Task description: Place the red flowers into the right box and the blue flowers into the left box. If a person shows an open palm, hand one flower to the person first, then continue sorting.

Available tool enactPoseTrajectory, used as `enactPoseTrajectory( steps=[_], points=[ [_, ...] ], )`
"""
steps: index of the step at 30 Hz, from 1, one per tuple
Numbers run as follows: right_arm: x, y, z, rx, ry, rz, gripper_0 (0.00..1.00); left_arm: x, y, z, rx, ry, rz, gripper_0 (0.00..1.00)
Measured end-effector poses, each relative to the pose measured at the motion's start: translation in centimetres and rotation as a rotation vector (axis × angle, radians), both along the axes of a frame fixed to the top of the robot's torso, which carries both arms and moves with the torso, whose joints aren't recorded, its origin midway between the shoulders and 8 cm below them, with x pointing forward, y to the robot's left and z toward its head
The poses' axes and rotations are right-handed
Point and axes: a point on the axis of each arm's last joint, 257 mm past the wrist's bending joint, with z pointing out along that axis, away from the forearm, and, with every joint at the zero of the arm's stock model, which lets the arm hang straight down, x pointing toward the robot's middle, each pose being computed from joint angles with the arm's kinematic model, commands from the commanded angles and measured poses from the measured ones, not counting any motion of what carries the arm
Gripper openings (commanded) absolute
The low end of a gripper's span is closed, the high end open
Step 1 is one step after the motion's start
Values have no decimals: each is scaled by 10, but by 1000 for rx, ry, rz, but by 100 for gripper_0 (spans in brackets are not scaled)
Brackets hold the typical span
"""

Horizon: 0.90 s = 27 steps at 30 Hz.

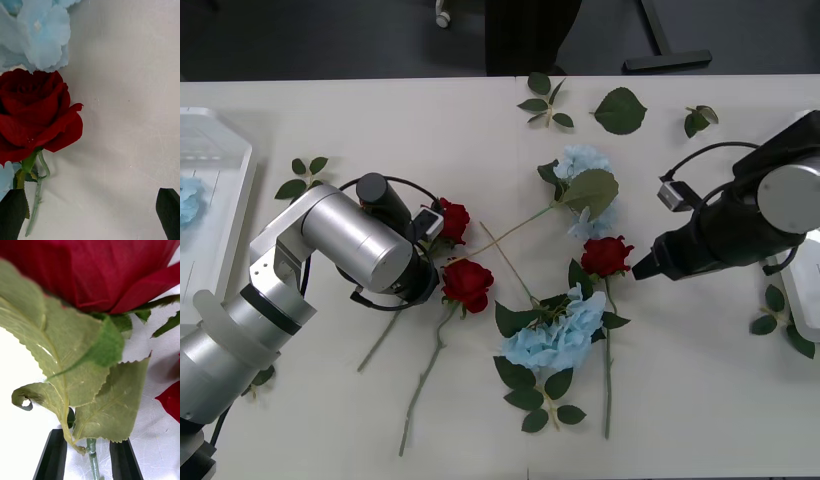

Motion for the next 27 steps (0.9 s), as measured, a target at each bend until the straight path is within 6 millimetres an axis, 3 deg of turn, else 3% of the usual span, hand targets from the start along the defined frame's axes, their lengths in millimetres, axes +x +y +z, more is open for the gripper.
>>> enactPoseTrajectory(
  steps=[2, 3, 5, 10, 21, 24, 27],
  points=[
    [-3, 6, -1, -14, -3, -11, 100, 0, 1, -2, -1, 2, 4, 29],
    [-4, 8, -1, -19, -6, -23, 100, 1, 2, -3, -2, 2, 5, 11],
    [-5, 12, 0, -37, -17, -49, 100, 3, 2, -5, -5, -2, 6, 0],
    [-10, 18, -5, -83, -42, -91, 100, 5, 1, -4, -10, -11, 5, 0],
    [-13, 8, -34, -224, -66, -191, 100, 8, -1, -1, -12, -21, 2, 0],
    [-18, 11, -45, -245, -67, -206, 100, 12, 1, 9, -27, -30, -6, 0],
    [-21, 19, -52, -238, -63, -236, 100, 9, -2, 36, -110, -16, -40, 0]
  ],
)
